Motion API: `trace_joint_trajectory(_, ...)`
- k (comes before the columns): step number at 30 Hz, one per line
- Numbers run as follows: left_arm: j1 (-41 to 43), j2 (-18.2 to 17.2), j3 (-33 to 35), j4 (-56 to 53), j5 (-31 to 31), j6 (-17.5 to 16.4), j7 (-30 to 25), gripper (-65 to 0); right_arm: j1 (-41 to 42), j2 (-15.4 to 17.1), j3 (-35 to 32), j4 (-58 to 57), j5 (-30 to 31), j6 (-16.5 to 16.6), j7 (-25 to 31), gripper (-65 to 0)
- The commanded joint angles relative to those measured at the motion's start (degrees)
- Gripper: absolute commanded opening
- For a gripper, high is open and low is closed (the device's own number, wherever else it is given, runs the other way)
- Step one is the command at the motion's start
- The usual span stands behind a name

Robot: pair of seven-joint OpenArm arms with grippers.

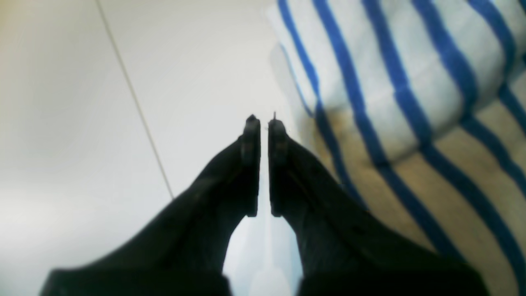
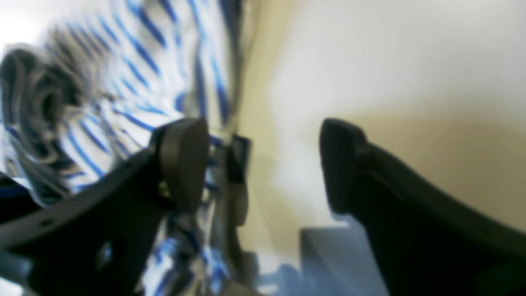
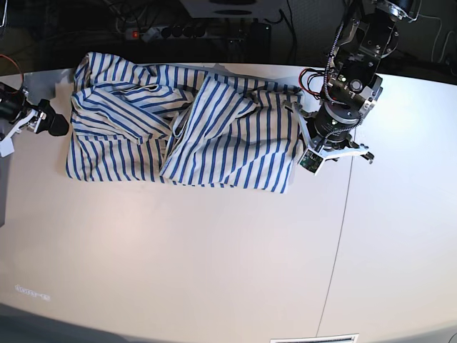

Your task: Fold the T-shirt properly

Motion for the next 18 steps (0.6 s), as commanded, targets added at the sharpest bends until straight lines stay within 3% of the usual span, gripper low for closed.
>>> trace_joint_trajectory(1,-0.5,-0.2,-0.9,1.2,0.1,-0.9,-1.0,-57.7,-0.3,-0.3,-0.5,-0.4,-2.2,2.4,-2.7,-21.3)
trace_joint_trajectory(10,-0.5,-1.4,-2.9,1.2,-0.9,-0.9,0.0,-57.7,-0.3,-5.0,-3.0,-0.4,-2.6,2.4,-3.5,-21.3)
trace_joint_trajectory(18,-0.5,-2.1,-2.9,1.1,-0.9,-1.0,-0.1,-57.7,-0.3,-5.2,-9.9,-0.4,-2.7,2.4,-3.5,-21.4)
